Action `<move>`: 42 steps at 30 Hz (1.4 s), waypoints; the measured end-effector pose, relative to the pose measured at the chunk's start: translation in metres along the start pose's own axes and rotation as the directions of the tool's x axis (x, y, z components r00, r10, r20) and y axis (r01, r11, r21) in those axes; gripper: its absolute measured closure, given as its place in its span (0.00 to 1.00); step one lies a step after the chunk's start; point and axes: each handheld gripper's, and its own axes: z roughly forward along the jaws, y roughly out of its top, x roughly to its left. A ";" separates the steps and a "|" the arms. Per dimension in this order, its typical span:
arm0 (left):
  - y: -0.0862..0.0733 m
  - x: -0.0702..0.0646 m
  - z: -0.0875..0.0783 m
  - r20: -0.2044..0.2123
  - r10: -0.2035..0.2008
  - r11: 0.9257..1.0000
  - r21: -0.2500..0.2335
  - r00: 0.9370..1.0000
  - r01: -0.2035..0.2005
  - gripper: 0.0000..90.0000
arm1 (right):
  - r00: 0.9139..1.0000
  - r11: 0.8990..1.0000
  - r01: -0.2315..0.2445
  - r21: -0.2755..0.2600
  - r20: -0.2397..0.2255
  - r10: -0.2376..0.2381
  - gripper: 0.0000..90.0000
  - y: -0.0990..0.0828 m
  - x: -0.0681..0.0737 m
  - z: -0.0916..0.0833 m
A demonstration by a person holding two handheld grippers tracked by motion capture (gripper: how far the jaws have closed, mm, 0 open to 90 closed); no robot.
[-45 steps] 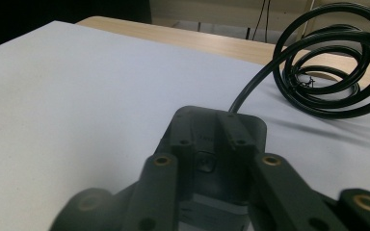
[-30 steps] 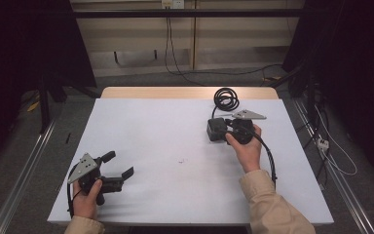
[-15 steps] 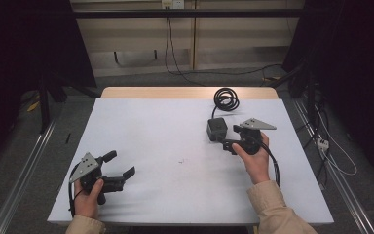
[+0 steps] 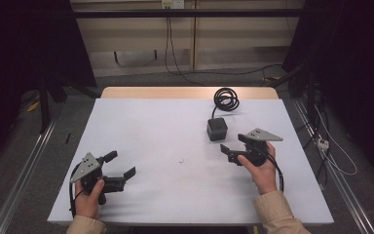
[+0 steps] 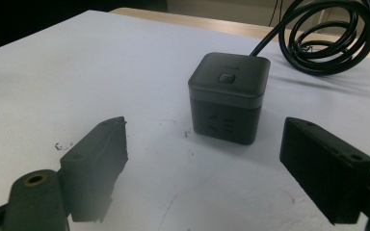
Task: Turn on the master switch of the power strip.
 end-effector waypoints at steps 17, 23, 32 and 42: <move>0.000 0.000 0.000 0.000 0.000 1.000 0.003 1.000 0.000 0.04 | 1.000 1.000 0.027 0.009 -0.013 -0.027 0.18 -0.019 0.007 -0.017; 0.000 0.000 0.000 -0.001 0.000 1.000 0.002 1.000 0.000 0.04 | 1.000 1.000 0.027 0.008 -0.010 -0.027 0.18 -0.024 0.006 -0.023; 0.000 0.000 0.000 -0.002 0.002 1.000 0.004 1.000 -0.002 0.04 | 0.999 0.999 0.037 0.003 -0.011 -0.037 0.17 -0.029 0.006 -0.030; 0.000 0.000 0.000 -0.002 0.002 1.000 0.004 1.000 -0.002 0.04 | 0.999 0.999 0.045 -0.003 -0.004 -0.045 0.17 -0.036 0.005 -0.038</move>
